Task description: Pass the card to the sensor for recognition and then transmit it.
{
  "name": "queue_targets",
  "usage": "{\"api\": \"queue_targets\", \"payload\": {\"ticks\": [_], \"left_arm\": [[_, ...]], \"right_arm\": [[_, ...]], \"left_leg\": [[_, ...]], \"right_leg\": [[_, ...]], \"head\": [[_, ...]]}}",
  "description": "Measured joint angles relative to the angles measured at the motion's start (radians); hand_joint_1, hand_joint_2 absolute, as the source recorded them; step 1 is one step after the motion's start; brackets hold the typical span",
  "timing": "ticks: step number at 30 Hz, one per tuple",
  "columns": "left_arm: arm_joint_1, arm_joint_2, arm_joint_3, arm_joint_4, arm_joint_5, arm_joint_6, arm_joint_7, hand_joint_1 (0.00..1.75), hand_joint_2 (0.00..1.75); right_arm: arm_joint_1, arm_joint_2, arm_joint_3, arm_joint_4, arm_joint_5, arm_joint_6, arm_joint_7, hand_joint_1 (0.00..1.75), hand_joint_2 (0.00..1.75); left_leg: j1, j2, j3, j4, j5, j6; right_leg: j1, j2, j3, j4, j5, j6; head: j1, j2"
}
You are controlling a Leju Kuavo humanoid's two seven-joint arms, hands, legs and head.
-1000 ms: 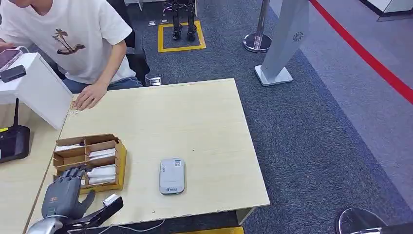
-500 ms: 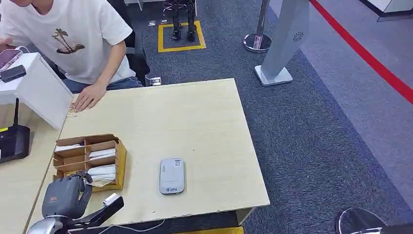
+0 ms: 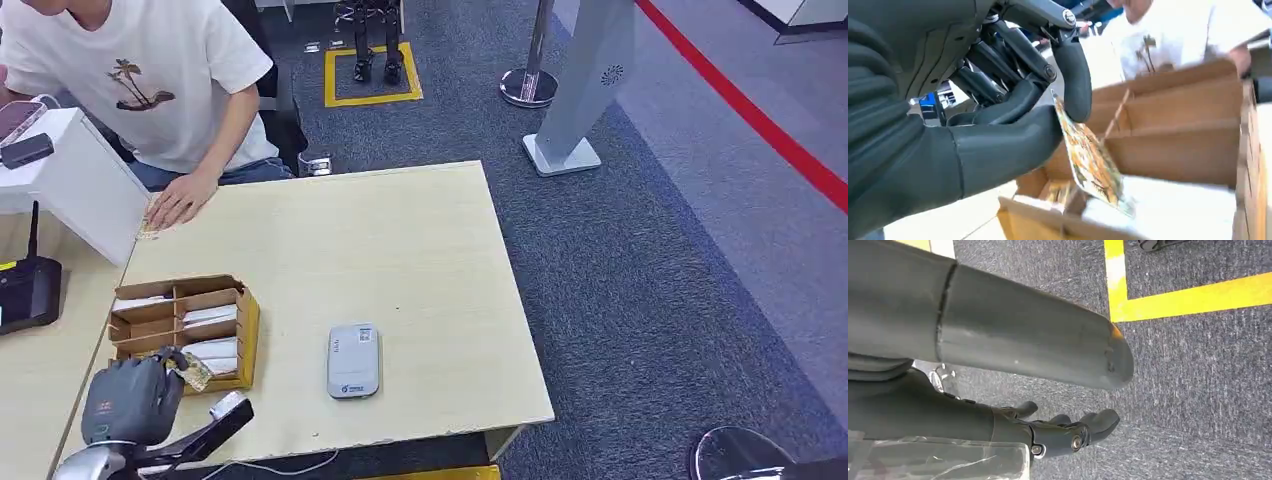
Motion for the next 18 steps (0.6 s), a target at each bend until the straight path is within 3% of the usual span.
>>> {"api": "queue_targets", "payload": {"ticks": [8,18], "left_arm": [[0.005,0.0,0.034,-0.041,0.019,0.024,-0.004,1.75,1.75],[0.009,0.0,0.226,-0.089,0.138,0.022,-0.071,1.75,1.75]], "right_arm": [[0.005,0.0,0.0,0.0,-0.002,0.0,0.0,0.0,0.0],[0.006,0.0,0.0,0.0,0.005,-0.003,0.001,0.0,0.0]], "left_leg": [[0.0,0.0,0.0,0.0,0.0,0.0],[0.0,0.0,0.0,0.0,0.0,0.0]], "right_leg": [[0.0,0.0,0.0,0.0,0.0,0.0],[0.0,0.0,0.0,0.0,0.0,0.0]], "head": [[0.0,0.0],[0.0,0.0]]}}
